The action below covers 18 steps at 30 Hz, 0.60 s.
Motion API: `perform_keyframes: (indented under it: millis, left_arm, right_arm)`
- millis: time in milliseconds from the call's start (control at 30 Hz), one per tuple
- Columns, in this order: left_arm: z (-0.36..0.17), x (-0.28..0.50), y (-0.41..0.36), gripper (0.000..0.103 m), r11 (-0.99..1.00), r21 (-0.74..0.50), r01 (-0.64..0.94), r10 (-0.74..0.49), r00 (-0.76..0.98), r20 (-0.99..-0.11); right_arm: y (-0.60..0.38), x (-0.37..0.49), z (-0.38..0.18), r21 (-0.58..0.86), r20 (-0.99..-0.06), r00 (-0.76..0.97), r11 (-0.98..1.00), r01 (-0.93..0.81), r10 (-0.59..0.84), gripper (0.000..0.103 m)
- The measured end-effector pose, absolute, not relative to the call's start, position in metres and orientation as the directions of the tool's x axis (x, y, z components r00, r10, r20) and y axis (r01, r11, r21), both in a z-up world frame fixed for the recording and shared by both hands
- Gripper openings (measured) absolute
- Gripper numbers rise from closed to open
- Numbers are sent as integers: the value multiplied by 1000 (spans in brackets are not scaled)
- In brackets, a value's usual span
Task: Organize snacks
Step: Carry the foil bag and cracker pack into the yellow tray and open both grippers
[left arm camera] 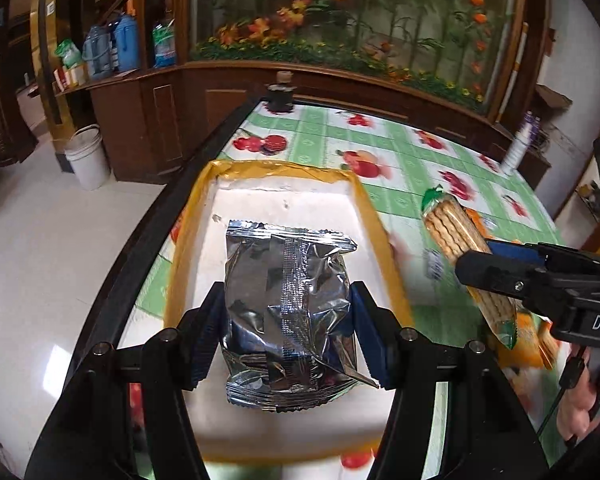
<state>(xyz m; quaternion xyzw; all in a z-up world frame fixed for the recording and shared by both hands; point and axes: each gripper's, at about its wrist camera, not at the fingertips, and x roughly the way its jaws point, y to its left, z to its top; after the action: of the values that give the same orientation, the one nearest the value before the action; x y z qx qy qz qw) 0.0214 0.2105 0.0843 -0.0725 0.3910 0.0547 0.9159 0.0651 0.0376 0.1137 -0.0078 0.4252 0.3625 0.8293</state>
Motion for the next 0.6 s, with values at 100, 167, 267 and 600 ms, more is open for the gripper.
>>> perform_keyframes:
  millis: [100,167,267,600]
  left_arm:
    - [77,39,217,60,981,-72,-182,70,670,-739]
    - [72,50,221,60,978,-73,-195,76,662,-746]
    - [63,64,227,60,973,-77,-217,85,650,-755]
    - [41,85,233,60,962,-36,-270,135,588,-797]
  right_arm:
    - [56,89,107,291,-724,376,750,-593,578,50]
    - [66,105,101,303,-732,368,758,-578,573,50]
    - [82,127,89,323,-752,334,759,-565,568,50]
    - [131,163,58,310,-793,310,785,-537,525,50]
